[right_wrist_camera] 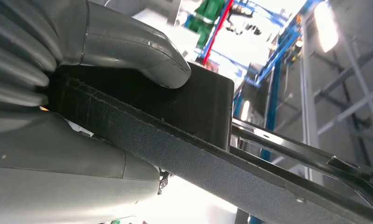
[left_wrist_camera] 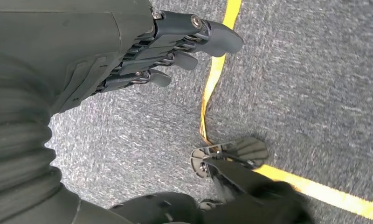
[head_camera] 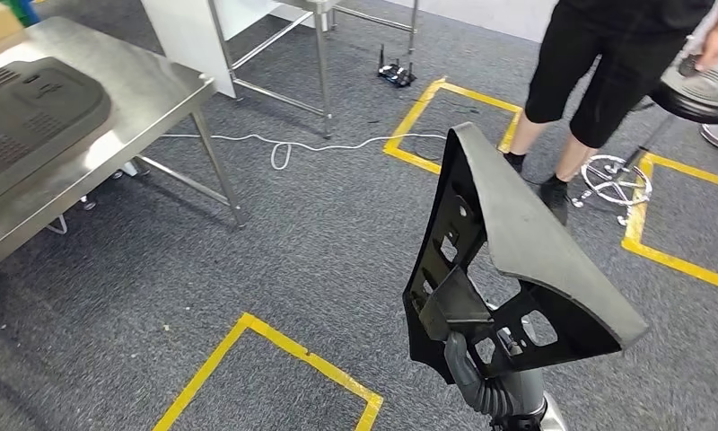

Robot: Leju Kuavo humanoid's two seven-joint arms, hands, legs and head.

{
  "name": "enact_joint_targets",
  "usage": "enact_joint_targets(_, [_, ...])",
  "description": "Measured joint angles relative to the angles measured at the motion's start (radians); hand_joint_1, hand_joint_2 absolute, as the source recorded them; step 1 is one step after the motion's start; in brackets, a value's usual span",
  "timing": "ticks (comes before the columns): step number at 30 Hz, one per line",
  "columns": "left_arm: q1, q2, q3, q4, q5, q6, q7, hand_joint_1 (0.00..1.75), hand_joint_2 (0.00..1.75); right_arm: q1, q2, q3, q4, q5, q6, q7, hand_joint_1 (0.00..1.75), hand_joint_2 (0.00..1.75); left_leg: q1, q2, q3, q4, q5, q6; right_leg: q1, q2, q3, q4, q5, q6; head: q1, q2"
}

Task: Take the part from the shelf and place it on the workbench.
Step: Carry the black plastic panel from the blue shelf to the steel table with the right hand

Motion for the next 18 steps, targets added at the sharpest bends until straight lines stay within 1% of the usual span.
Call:
enact_joint_targets(1, [-0.002,0.0,0.0,0.0,-0.001,0.001,-0.001,0.0,1.75,0.0,0.0,0.0,0.0,0.0,0.001,0.0,1.75,1.75,0.0,0.022,0.03,-0.053,0.016,0.005,0.004,-0.012,-0.001,0.005,-0.005,0.006,0.001,0.0])
enact_joint_targets(2, [-0.003,-0.001,0.0,-0.001,-0.002,0.001,-0.002,0.0,1.75,-0.001,0.001,0.0,0.0,0.0,0.002,0.0,1.75,1.75,-0.001,0.037,0.047,-0.085,0.023,0.012,0.008,-0.022,-0.002,0.008,-0.01,0.012,0.003,0.0])
enact_joint_targets(3, [-0.004,-0.002,0.0,-0.001,-0.003,0.001,-0.003,0.0,1.75,-0.002,0.001,0.0,0.0,0.0,0.003,0.001,1.75,1.75,-0.004,0.04,0.049,-0.094,0.022,0.021,0.013,-0.033,0.0,0.009,-0.012,0.016,0.005,0.0])
enact_joint_targets(4, [-0.004,-0.002,0.0,-0.001,-0.004,0.0,-0.002,0.0,1.75,-0.003,0.001,-0.001,0.0,0.0,0.003,0.001,1.75,1.75,-0.006,0.026,0.045,-0.096,0.026,0.03,0.015,-0.044,0.002,0.008,-0.013,0.02,0.008,0.0])
enact_joint_targets(5, [-0.004,-0.003,0.0,0.0,-0.004,0.0,-0.001,0.0,1.75,-0.004,0.002,-0.001,0.0,0.0,0.003,0.0,1.75,1.75,-0.006,0.011,0.042,-0.098,0.029,0.038,0.013,-0.047,0.004,0.008,-0.014,0.025,0.009,0.0])
enact_joint_targets(6, [-0.004,-0.003,0.0,0.0,-0.005,-0.001,0.001,0.0,1.75,-0.005,0.002,-0.001,0.0,0.001,0.003,0.001,1.75,1.75,-0.005,-0.002,0.039,-0.1,0.033,0.045,0.011,-0.031,0.002,0.015,-0.021,0.029,0.01,0.0])
enact_joint_targets(7, [-0.005,-0.002,0.0,0.0,-0.006,-0.001,0.003,0.0,1.75,-0.006,0.002,-0.002,0.0,0.001,0.003,0.001,1.75,1.75,-0.004,-0.016,0.036,-0.103,0.038,0.053,0.008,-0.002,-0.008,0.038,-0.036,0.031,0.012,0.0])
enact_joint_targets(8, [-0.006,-0.002,0.0,0.0,-0.006,-0.001,0.004,0.0,1.75,-0.005,0.002,-0.003,0.0,0.001,0.002,0.001,1.75,1.75,-0.002,-0.029,0.033,-0.104,0.042,0.059,0.005,0.035,-0.029,0.08,-0.06,0.03,0.014,0.0])
enact_joint_targets(9, [-0.007,-0.002,0.0,0.0,-0.007,-0.001,0.005,0.0,1.75,-0.005,0.002,-0.003,0.0,0.001,0.002,0.001,1.75,1.75,-0.002,-0.042,0.028,-0.105,0.045,0.064,0.004,0.067,-0.057,0.141,-0.09,0.026,0.016,0.0])
enact_joint_targets(10, [-0.008,-0.002,0.0,0.0,-0.007,-0.001,0.005,0.0,1.75,-0.004,0.002,-0.004,0.0,0.0,0.002,0.0,1.75,1.75,-0.003,-0.057,0.022,-0.105,0.048,0.068,0.004,0.083,-0.089,0.208,-0.118,0.023,0.016,0.0])
enact_joint_targets(11, [-0.009,-0.002,0.0,0.0,-0.008,-0.001,0.005,0.0,1.75,-0.004,0.002,-0.005,0.0,0.0,0.002,0.0,1.75,1.75,-0.003,-0.074,0.017,-0.105,0.051,0.071,0.003,0.089,-0.116,0.262,-0.136,0.024,0.016,0.0])
enact_joint_targets(12, [-0.009,-0.003,0.0,0.0,-0.008,-0.001,0.005,0.0,1.75,-0.004,0.002,-0.006,0.0,0.0,0.002,0.0,1.75,1.75,-0.003,-0.09,0.013,-0.105,0.054,0.072,0.003,0.091,-0.129,0.285,-0.14,0.028,0.016,0.0])
enact_joint_targets(13, [-0.008,-0.003,0.0,0.0,-0.009,-0.002,0.005,0.0,1.75,-0.004,0.002,-0.008,0.0,0.0,0.001,0.0,1.75,1.75,-0.003,-0.107,0.011,-0.105,0.057,0.071,0.003,0.094,-0.121,0.268,-0.127,0.035,0.016,0.0])
enact_joint_targets(14, [-0.007,-0.003,0.0,0.0,-0.009,-0.002,0.006,0.0,1.75,-0.004,0.002,-0.009,0.0,0.0,0.001,0.0,1.75,1.75,-0.002,-0.122,0.009,-0.104,0.061,0.068,0.001,0.101,-0.095,0.215,-0.102,0.043,0.016,0.0])
enact_joint_targets(15, [-0.006,-0.004,0.0,0.0,-0.01,-0.002,0.005,0.0,1.75,-0.004,0.002,-0.01,0.0,0.0,0.001,0.0,1.75,1.75,0.0,-0.137,0.008,-0.104,0.064,0.064,-0.001,0.122,-0.058,0.141,-0.075,0.049,0.017,0.0])
enact_joint_targets(16, [-0.006,-0.005,0.0,0.0,-0.01,-0.002,0.005,0.0,1.75,-0.004,0.002,-0.01,0.0,0.001,0.001,0.001,1.75,1.75,-0.001,-0.151,0.006,-0.104,0.068,0.058,-0.002,0.146,-0.027,0.076,-0.053,0.049,0.017,0.0])
enact_joint_targets(17, [-0.006,-0.005,0.0,0.0,-0.01,-0.002,0.005,0.0,1.75,-0.004,0.002,-0.01,0.0,0.001,0.001,0.0,1.75,1.75,-0.002,-0.162,0.004,-0.105,0.072,0.052,-0.001,0.165,-0.006,0.032,-0.04,0.046,0.016,0.0])
enact_joint_targets(18, [-0.006,-0.005,0.0,0.0,-0.01,-0.001,0.005,0.0,1.75,-0.004,0.003,-0.01,0.0,0.001,0.0,0.0,1.75,1.75,-0.003,-0.172,0.002,-0.108,0.077,0.045,0.001,0.176,0.003,0.01,-0.035,0.039,0.016,0.0])
